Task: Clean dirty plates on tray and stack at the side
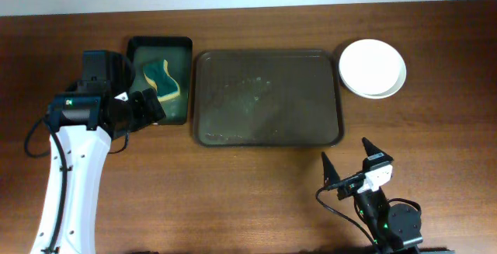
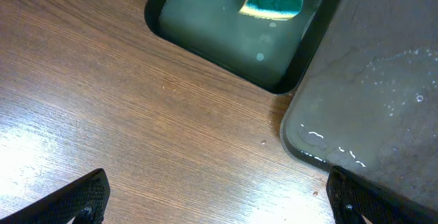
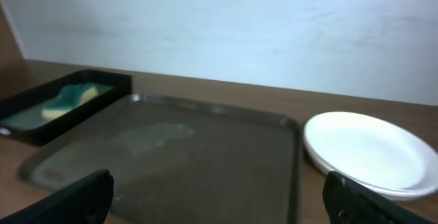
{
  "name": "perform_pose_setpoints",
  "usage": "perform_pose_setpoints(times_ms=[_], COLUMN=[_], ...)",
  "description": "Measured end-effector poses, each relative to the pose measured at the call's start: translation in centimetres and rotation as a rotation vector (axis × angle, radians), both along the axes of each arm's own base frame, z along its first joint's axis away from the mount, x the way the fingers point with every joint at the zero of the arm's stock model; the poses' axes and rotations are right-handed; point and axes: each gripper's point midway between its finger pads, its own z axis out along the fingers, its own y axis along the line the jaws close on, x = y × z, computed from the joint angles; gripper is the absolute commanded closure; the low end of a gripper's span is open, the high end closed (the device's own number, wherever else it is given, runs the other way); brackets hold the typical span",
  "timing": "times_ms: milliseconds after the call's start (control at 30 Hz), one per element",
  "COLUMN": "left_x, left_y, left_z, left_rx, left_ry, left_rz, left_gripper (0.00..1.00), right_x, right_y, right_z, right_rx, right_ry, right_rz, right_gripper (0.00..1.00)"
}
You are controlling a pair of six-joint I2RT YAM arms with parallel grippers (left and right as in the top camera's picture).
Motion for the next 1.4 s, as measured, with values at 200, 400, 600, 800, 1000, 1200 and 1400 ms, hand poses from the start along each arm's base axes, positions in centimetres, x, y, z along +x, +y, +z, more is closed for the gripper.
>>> perform_pose_setpoints(times_ms=[200,400,600,800,1000,1200,1400], left_x=[0.0,0.0,0.0,0.0,0.0,-1.7,-3.3], left_y=[0.0,0.0,0.0,0.0,0.0,0.5,0.7], left_z=[0.0,0.0,0.0,0.0,0.0,-0.5,-2.3], left_rx=[0.000,0.000,0.000,0.000,0.000,0.030,0.068], left_ry=[0.000,0.000,0.000,0.000,0.000,0.072,0.128], left_rz=[0.000,0.000,0.000,0.000,0.000,0.010,-0.069], left_gripper=[0.01,0.01,0.01,0.01,0.01,0.01,0.00], right_x=[0.6,0.8,0.8,0.8,0.8,0.8,0.8], right_y=[-3.6,-5.5,-5.5,-5.5,-5.5,-5.5,-5.5], right_z=[-1.1,-1.1,-1.1,-1.1,-1.1,-1.1,-1.0], right_rx=[-0.011,-0.011,-0.013,-0.014,-0.020,-0.020,-0.020], right_ry=[0.042,0.042,0.041,0.041,0.040,0.040,0.040], right_rz=[-0.170,-0.253,-0.254,-0.253,-0.253,-0.253,-0.253], right_gripper=[0.02,0.02,0.02,0.02,0.02,0.02,0.02])
